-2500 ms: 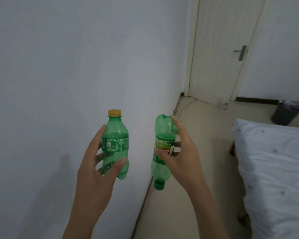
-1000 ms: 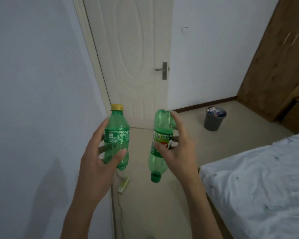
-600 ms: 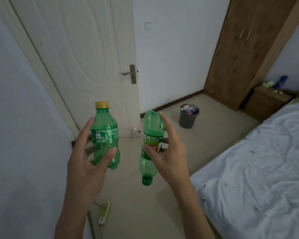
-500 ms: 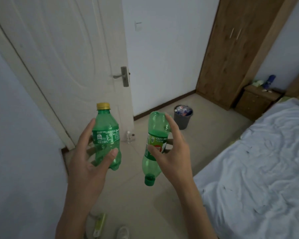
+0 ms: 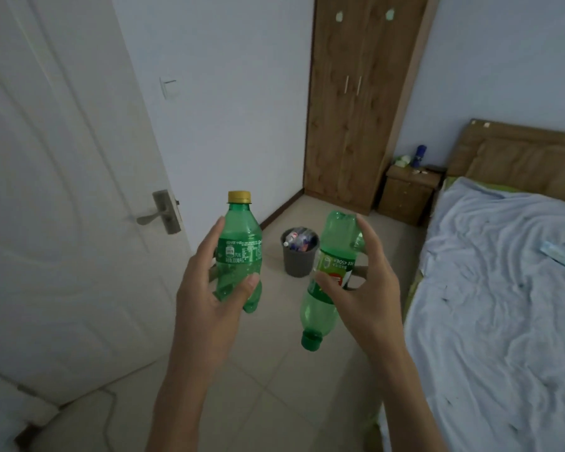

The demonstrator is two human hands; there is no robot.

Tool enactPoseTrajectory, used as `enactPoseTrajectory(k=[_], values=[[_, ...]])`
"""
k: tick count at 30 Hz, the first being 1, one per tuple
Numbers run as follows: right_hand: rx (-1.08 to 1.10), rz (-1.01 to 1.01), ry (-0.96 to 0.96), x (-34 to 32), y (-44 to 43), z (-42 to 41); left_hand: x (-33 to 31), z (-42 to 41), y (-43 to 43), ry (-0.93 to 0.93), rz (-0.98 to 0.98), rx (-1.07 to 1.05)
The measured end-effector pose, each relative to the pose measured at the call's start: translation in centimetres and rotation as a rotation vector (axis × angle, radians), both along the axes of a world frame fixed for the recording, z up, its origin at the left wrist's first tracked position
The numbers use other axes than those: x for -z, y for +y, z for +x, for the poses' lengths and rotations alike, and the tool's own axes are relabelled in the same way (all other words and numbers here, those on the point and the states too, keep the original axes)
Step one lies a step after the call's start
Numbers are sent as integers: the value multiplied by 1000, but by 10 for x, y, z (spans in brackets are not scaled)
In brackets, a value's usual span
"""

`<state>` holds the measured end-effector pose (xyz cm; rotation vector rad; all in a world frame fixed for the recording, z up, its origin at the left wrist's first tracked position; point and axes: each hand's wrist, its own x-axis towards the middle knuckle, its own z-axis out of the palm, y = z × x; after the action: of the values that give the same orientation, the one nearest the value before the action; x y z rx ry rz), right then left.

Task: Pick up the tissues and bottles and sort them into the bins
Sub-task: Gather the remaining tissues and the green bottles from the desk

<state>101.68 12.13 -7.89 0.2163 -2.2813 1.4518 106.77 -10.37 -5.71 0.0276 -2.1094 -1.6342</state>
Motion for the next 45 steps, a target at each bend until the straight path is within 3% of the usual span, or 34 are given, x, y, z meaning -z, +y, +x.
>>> enactPoseTrajectory(k=[8,15,24,36,45], values=[[208,54,-130,23,-11,-99,37,-122,-48,-131,6,111],[243,40,-90,35,-36,-229,40,-272,-64,-80,-35,177],[293,-26,25,-7,-36,-443,0,-510,-41,60,-89,297],[349,17,-169,43,-16,-635,74,-736,-33,-58,-16,294],[415,23,-288,80,-22,-828,124,-959,-32,-108,-55,334]])
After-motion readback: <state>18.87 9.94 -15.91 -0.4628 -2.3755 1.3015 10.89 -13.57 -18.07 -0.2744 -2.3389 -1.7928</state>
